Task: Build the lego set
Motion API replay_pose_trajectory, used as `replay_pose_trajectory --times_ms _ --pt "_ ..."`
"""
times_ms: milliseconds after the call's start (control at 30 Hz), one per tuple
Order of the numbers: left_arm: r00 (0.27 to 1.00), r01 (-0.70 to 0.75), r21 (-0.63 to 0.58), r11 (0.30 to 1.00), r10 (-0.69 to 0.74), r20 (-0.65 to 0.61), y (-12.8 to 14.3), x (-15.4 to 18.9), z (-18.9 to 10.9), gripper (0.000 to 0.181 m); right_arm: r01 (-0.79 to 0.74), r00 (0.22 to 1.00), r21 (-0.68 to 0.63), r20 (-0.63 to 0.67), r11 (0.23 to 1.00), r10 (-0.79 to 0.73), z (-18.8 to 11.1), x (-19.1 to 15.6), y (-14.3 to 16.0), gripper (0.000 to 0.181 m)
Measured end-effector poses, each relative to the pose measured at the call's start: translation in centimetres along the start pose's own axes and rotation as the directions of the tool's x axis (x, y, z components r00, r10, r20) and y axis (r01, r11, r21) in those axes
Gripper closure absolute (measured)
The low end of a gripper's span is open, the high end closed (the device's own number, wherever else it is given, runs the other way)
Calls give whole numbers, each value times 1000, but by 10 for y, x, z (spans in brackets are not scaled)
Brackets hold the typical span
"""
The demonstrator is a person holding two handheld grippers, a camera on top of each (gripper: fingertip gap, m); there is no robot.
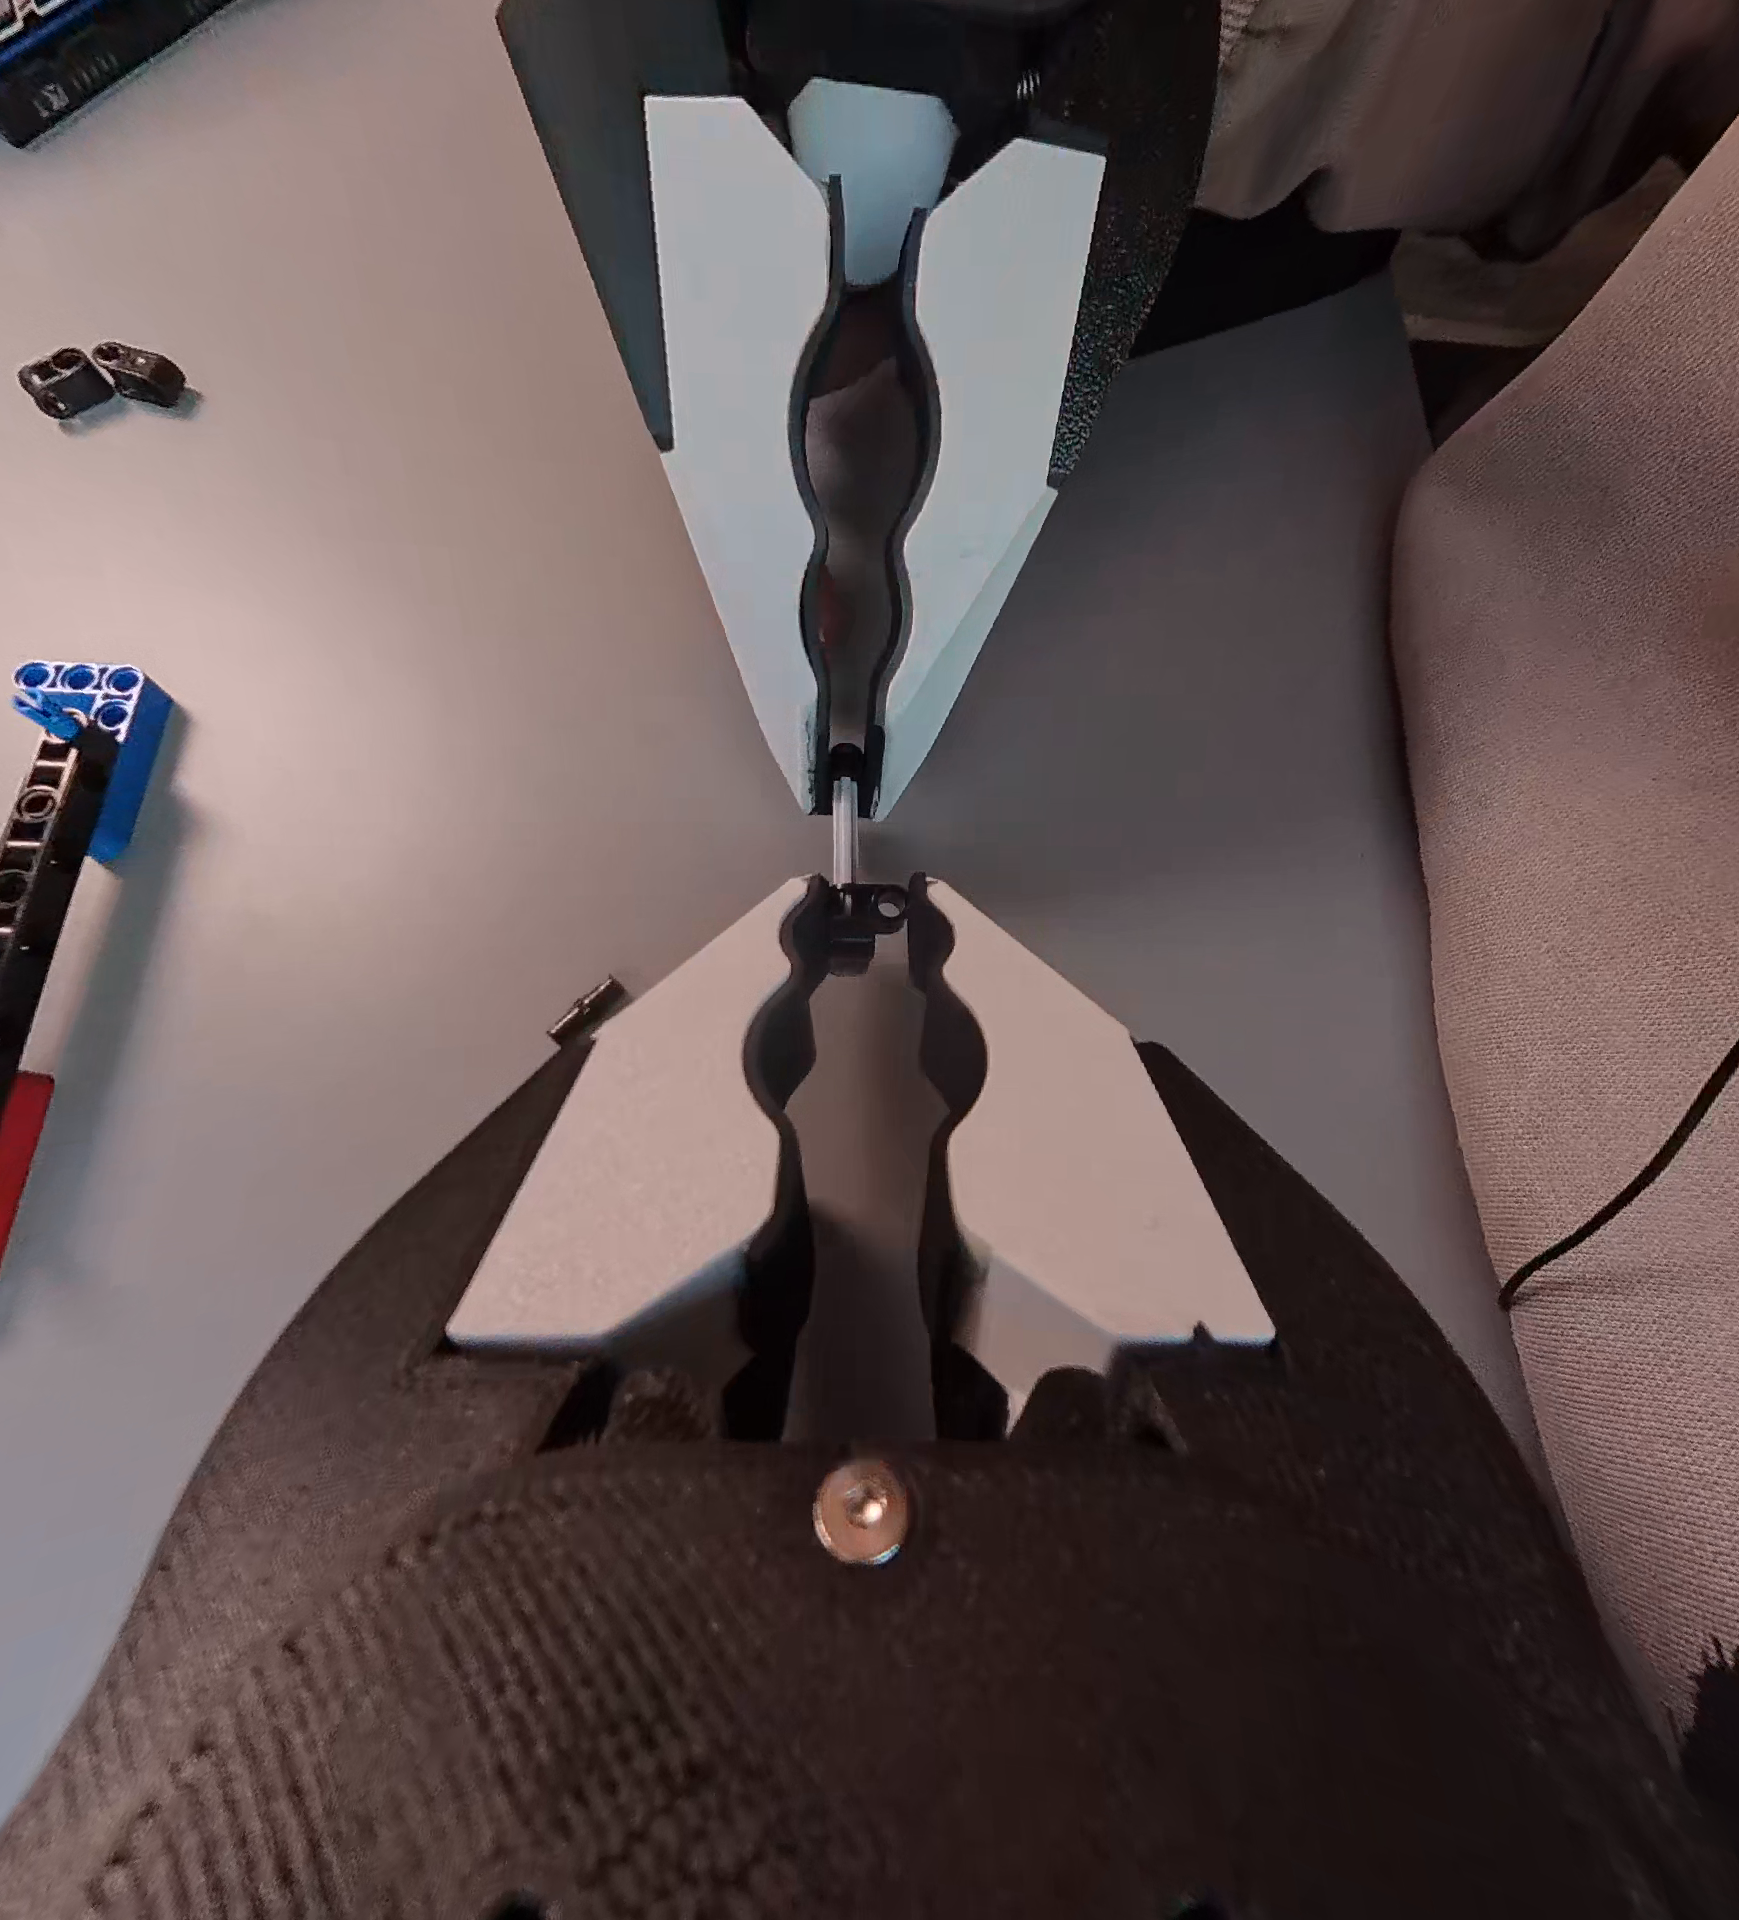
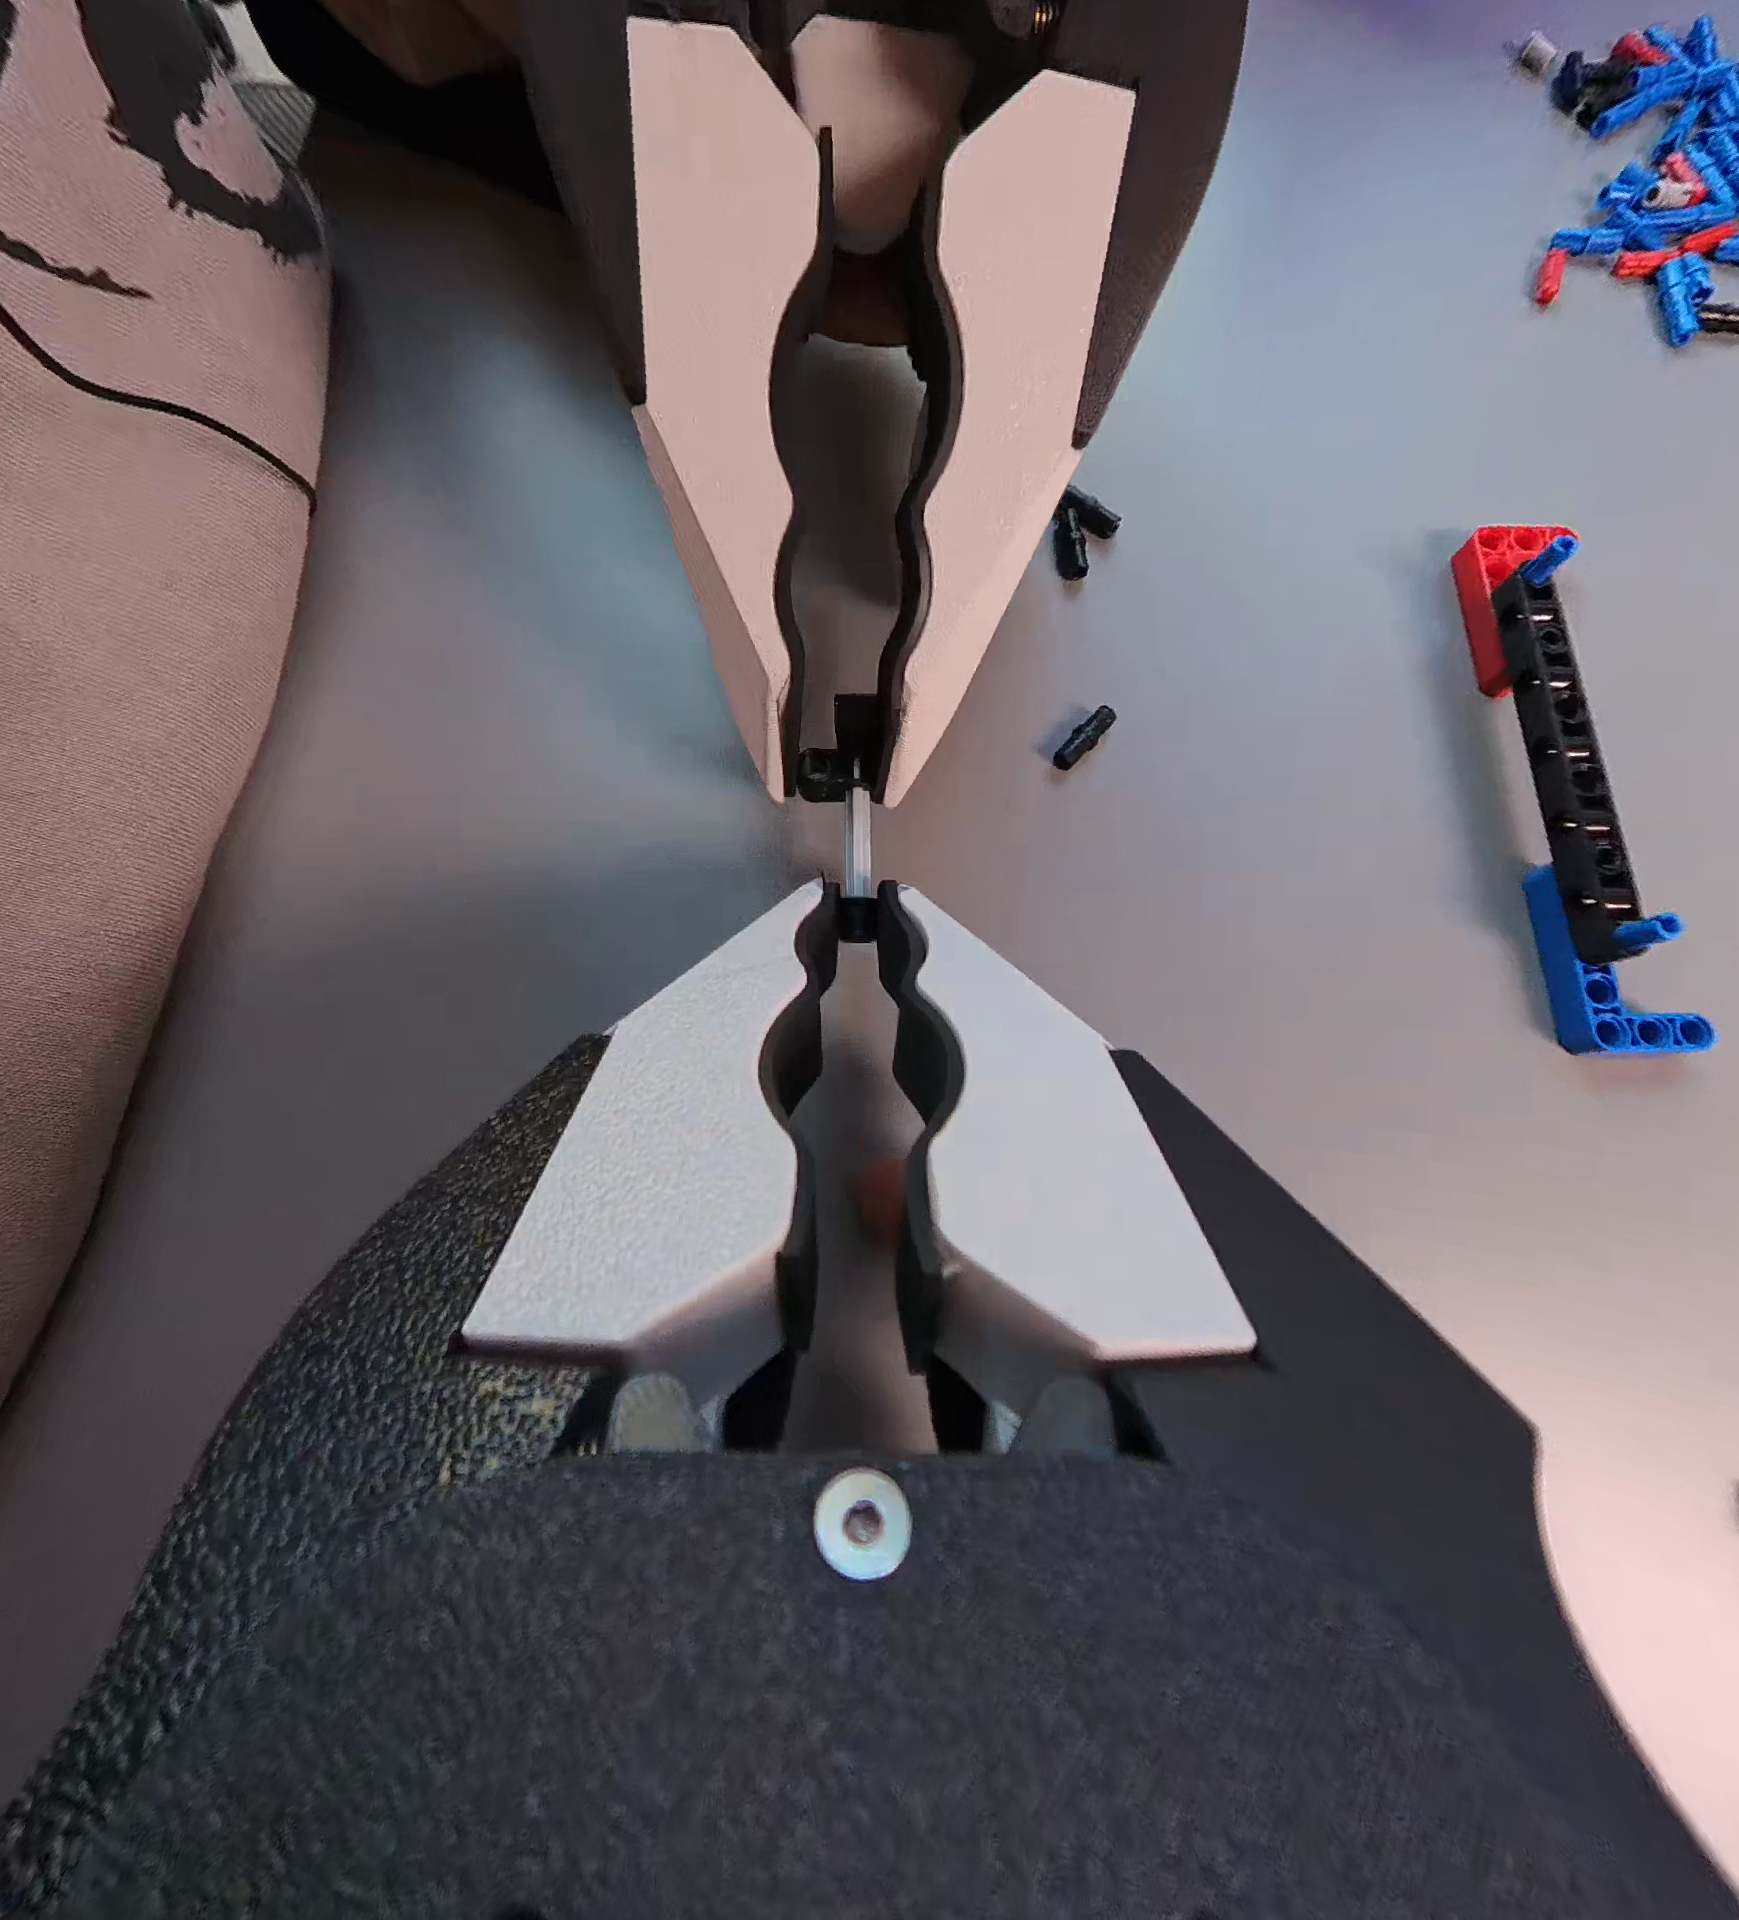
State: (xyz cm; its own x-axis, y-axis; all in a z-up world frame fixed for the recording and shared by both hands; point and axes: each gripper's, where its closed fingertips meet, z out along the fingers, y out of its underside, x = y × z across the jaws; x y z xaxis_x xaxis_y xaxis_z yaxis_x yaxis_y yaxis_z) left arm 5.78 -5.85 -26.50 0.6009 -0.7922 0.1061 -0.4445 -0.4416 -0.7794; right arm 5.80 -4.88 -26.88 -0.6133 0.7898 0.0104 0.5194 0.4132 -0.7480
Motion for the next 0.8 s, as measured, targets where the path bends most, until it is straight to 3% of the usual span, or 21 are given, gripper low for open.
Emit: replay_pose_trajectory --times_ms 333,600,800 --pt "997 -72 -43 996 73 24 7 0 5 167 67 996 -127 -43 990 -73 4 -2 6 176" --pt "994 -103 -47 994 105 39 8 0 6 167 39 998 -76 -42 996 -42 -7 -3 7 164" --pt "993 -111 -47 993 113 41 7 1 7 167 85 994 -78 -69 993 -90 -1 -4 8 175"
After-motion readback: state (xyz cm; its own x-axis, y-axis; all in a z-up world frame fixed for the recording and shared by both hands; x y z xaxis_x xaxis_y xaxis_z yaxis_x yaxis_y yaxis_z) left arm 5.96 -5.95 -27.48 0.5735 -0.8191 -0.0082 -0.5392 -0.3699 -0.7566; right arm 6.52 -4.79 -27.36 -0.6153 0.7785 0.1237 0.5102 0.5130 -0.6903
